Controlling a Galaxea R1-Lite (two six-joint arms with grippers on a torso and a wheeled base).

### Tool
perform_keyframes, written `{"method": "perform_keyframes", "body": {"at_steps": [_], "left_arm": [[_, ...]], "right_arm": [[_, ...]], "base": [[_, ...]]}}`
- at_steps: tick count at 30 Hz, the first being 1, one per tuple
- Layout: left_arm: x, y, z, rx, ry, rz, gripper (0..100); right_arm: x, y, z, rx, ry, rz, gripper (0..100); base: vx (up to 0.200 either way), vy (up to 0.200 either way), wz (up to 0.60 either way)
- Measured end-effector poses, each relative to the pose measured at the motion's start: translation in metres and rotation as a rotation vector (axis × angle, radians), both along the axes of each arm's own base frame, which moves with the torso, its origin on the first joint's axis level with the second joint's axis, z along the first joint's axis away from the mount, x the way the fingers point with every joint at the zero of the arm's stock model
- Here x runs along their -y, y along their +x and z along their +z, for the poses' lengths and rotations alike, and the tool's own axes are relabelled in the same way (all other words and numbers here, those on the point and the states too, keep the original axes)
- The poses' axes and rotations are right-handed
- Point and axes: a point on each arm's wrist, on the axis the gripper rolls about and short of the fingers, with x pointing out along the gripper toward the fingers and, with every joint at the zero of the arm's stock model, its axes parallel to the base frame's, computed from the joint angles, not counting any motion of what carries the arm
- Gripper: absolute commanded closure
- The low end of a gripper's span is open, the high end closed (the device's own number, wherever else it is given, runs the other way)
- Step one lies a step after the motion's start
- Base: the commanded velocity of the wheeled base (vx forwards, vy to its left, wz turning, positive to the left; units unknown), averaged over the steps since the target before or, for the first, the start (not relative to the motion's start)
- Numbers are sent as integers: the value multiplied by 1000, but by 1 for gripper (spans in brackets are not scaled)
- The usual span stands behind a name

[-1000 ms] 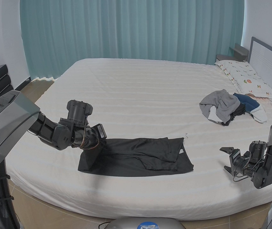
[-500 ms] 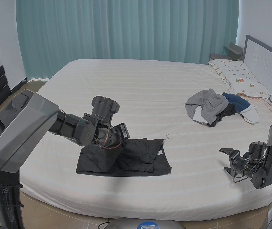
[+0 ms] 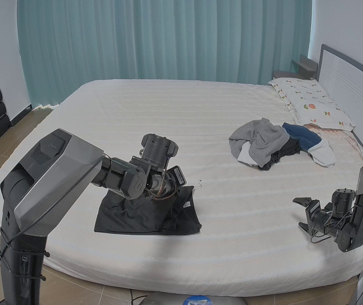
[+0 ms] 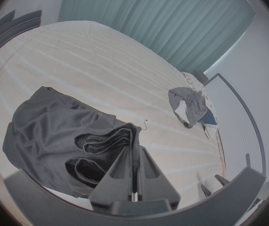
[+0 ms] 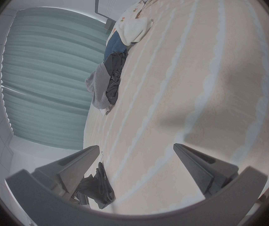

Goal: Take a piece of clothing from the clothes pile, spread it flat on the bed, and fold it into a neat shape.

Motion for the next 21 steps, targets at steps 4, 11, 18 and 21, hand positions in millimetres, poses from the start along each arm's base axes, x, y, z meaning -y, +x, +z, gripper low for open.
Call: {"method": "perform_keyframes", "body": {"at_steps": [4,11,18,21], "left_arm": [[4,5,-3,3,-19,12,0],[7,5,-12,-20,-25,17,0],[0,-3,-16,-53,-9,21,0],[-12,-9,-16,-79,-3,35,0]], "right_arm": [[0,0,0,0,0,1,0],[0,0,-1,-2,-1,1,0],[0,0,-1,-2,-3,1,0],[0,0,-1,-3,-3,1,0]], "base": [[0,0,0],[0,0,0],[0,0,0],[0,0,0]]}}
